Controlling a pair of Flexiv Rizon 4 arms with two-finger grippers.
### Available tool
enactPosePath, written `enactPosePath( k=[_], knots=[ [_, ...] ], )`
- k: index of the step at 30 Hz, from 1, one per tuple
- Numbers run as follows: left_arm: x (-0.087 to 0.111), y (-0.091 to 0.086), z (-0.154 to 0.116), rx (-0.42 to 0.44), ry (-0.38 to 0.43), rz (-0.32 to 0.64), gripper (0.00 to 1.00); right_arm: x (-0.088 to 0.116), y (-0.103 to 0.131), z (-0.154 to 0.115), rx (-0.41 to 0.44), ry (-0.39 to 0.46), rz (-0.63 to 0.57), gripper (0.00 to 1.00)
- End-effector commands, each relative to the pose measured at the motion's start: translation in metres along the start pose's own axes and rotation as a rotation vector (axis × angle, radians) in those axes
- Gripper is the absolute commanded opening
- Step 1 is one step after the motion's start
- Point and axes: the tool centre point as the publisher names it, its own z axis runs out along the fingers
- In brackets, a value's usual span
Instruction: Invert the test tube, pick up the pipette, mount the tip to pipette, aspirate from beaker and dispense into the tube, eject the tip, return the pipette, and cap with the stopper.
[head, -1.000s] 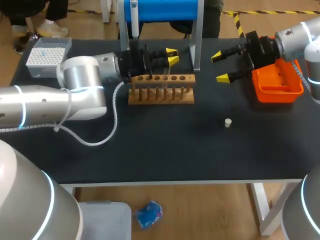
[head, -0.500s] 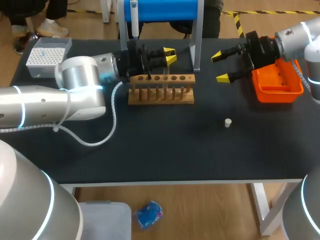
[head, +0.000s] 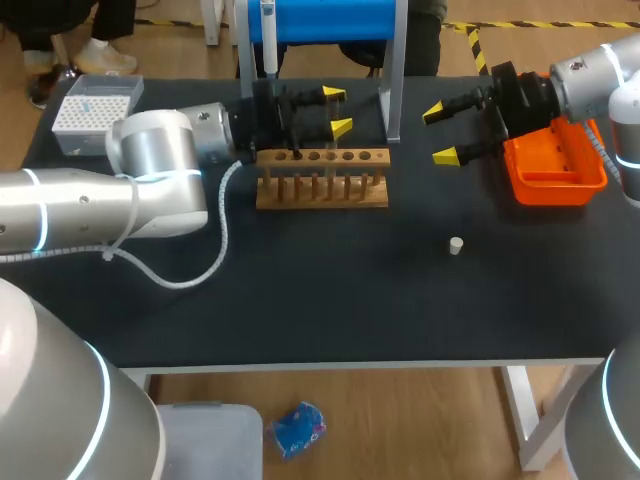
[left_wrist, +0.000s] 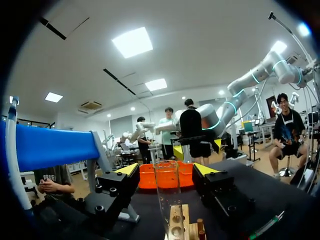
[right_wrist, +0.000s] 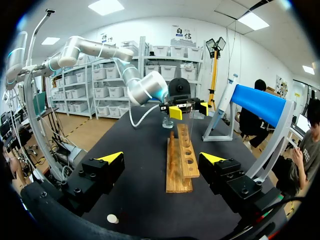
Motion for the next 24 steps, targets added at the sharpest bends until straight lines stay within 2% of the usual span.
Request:
enactPosePath(
  k=[1, 14, 20, 24],
  knots=[
    [-0.007, -0.021, -0.010, -0.044, 0.017, 0.005, 1.00, 0.000, 0.000, -0.001, 0.000, 0.001, -0.001, 1.00],
    [-0.013, -0.051, -0.028, -0.122, 0.065, 0.034, 1.00, 0.000, 0.000, -0.001, 0.000, 0.001, -0.001, 1.00],
    [-0.019, -0.070, -0.050, -0.178, 0.060, 0.061, 1.00, 0.000, 0.000, -0.001, 0.000, 0.001, -0.001, 1.00],
    [-0.025, -0.080, -0.072, -0.216, 0.024, 0.062, 1.00, 0.000, 0.000, -0.001, 0.000, 0.001, -0.001, 1.00]
  ],
)
